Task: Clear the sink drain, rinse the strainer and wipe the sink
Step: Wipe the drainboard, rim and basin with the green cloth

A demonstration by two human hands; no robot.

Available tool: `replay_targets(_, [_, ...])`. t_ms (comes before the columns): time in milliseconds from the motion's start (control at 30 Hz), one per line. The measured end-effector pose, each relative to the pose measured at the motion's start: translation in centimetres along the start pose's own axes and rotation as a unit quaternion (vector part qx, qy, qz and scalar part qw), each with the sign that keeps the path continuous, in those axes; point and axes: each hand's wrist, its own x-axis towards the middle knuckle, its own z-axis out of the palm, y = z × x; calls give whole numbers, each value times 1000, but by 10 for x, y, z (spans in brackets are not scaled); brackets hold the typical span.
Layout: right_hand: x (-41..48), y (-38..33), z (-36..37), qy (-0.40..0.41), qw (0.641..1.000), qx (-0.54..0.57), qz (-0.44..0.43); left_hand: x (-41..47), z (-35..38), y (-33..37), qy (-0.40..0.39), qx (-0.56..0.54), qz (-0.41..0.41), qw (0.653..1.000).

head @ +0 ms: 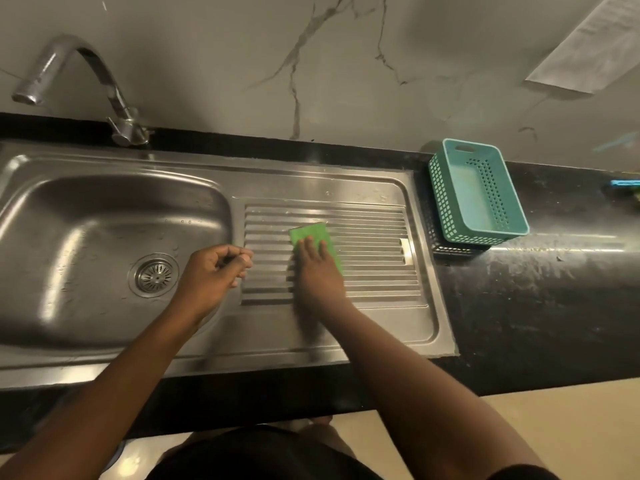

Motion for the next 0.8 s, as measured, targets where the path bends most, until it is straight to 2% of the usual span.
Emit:
replay_targets(200, [12,-82,7,-32,991,27,-128,1,-5,17,29,3,10,1000])
replay_targets(333, [11,-37,5,-8,977,-4,-212,4,-13,14,37,9,4,999])
replay_targets(467, [-1,51,-3,33,991,14,-132,7,-19,7,37,11,-9,999])
replay_targets(633, [-34,140,-18,66,994,55,63,8,-23,2,39,9,-16,999])
replay_targets(700, [-37,146,-16,78,990,53,105,9,-23,4,43,6,-13,999])
replay_targets(800, [-29,114,0,92,984,-3,154,10,-25,7,46,-3,-10,999])
